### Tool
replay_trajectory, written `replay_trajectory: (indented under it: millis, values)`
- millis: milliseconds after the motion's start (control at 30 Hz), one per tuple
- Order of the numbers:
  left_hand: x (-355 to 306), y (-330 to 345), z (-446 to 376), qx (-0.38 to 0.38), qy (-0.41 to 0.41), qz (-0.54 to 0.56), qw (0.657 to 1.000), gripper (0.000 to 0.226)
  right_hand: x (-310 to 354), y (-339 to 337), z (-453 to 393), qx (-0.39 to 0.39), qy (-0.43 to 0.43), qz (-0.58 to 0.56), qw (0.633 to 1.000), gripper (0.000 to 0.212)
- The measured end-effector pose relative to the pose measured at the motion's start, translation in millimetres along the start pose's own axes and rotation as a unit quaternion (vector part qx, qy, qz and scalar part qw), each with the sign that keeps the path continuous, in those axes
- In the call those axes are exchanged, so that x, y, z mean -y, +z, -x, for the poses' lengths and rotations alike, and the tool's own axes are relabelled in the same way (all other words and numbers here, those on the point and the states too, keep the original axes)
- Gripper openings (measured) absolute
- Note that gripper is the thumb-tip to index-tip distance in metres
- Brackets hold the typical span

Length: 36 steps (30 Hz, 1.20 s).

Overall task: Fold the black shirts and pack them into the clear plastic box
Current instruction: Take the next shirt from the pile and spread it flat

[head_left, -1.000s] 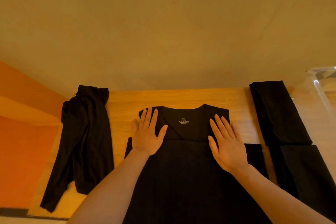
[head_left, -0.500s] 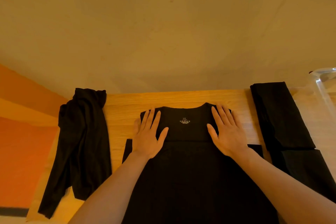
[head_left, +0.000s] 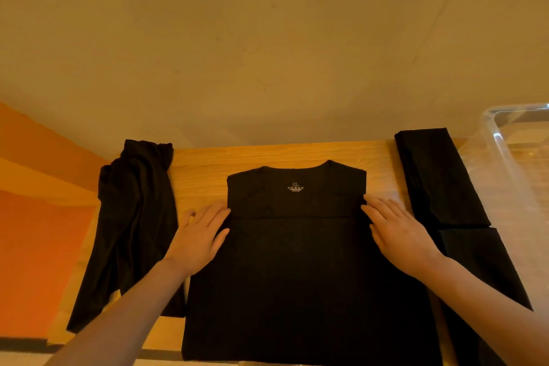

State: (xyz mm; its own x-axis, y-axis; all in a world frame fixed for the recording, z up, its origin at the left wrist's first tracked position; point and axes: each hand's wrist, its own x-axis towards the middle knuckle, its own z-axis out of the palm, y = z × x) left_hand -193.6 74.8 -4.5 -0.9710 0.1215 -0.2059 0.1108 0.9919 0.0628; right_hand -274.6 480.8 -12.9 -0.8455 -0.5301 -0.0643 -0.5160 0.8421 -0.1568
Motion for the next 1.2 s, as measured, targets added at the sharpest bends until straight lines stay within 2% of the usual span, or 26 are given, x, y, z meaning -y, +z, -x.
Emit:
replay_trajectory:
  millis: [67, 167, 267, 367, 433, 500, 633, 733, 867, 967, 1133, 1200]
  values:
    - [7, -1, 11, -0.028, -0.017, 0.002, 0.999, 0.043, -8, -4, 8, 0.011, 0.015, 0.015, 1.000, 0.047]
    - [5, -3, 14, -0.052, -0.079, 0.062, 0.994, 0.027, -12, -19, 9, 0.048, 0.040, 0.031, 0.998, 0.043]
    - [-1, -11, 2, -0.022, -0.187, 0.158, 0.969, 0.028, -10, -31, 1, 0.095, 0.053, 0.033, 0.994, 0.040]
    - [-3, -21, -14, 0.048, -0.231, 0.156, 0.959, 0.015, -10, -37, -6, 0.143, 0.087, 0.004, 0.986, 0.032]
    - [-2, -27, -20, 0.096, -0.239, 0.122, 0.958, 0.006, -10, -40, -8, 0.167, 0.096, 0.015, 0.981, 0.027]
    - [0, -29, -22, 0.112, -0.237, 0.098, 0.960, 0.008, -11, -41, -9, 0.186, 0.099, 0.020, 0.977, 0.023]
    - [4, -30, -16, 0.087, -0.236, 0.120, 0.960, 0.009, -14, -43, -9, 0.211, 0.090, 0.000, 0.973, 0.023]
    - [8, -34, -9, 0.070, -0.237, 0.145, 0.958, 0.009, -14, -45, -6, 0.194, 0.048, 0.033, 0.979, 0.028]
    - [15, -42, -4, 0.052, -0.246, 0.159, 0.955, 0.010, -13, -49, -4, 0.180, 0.044, 0.035, 0.982, 0.015]
    - [17, -45, -2, 0.040, -0.256, 0.163, 0.952, 0.016, -14, -52, -7, 0.186, 0.074, -0.001, 0.980, 0.007]
    - [17, -48, -1, 0.034, -0.258, 0.192, 0.946, 0.022, -16, -55, -11, 0.183, 0.138, -0.100, 0.968, 0.021]
    - [20, -50, 1, 0.036, -0.255, 0.216, 0.942, 0.022, -18, -61, -11, 0.193, 0.150, -0.138, 0.960, 0.012]
